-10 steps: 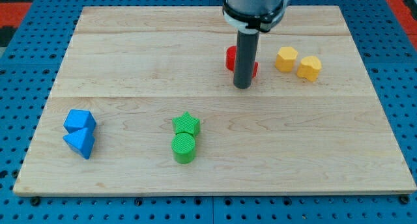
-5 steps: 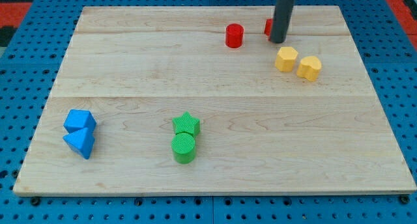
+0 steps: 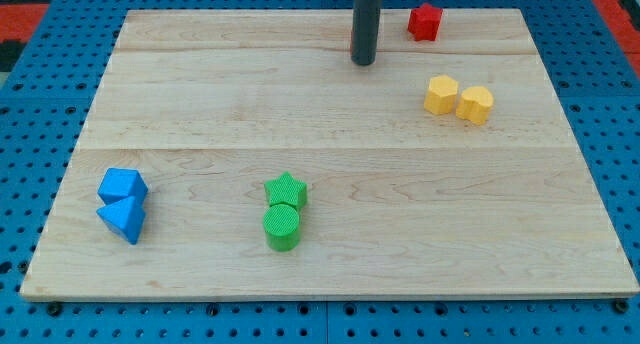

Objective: Move the red blocks to the top right of the board

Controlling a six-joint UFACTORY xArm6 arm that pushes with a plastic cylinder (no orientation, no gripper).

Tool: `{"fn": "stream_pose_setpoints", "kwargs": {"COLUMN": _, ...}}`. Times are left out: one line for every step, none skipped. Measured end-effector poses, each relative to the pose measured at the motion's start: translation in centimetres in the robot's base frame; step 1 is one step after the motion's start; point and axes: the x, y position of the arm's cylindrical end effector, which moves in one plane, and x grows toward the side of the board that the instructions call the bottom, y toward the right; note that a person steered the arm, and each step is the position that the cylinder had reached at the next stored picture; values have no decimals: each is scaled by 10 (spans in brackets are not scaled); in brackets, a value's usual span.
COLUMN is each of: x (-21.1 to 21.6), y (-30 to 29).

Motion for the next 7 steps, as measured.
{"fn": "stream_pose_setpoints", "kwargs": {"x": 35, "y": -26}}
{"fn": "stream_pose_setpoints", "kwargs": {"x": 20, "y": -71}}
{"fn": "stream_pose_setpoints", "kwargs": {"x": -34, "y": -71}}
{"fn": "stream_pose_setpoints", "kwargs": {"x": -35, "y": -28}}
{"fn": "stream_pose_setpoints", "kwargs": {"x": -19, "y": 27}}
{"fn": "stream_pose_setpoints", "kwargs": {"x": -18, "y": 37}}
{"fn": "stream_pose_setpoints", "kwargs": {"x": -5, "y": 28}}
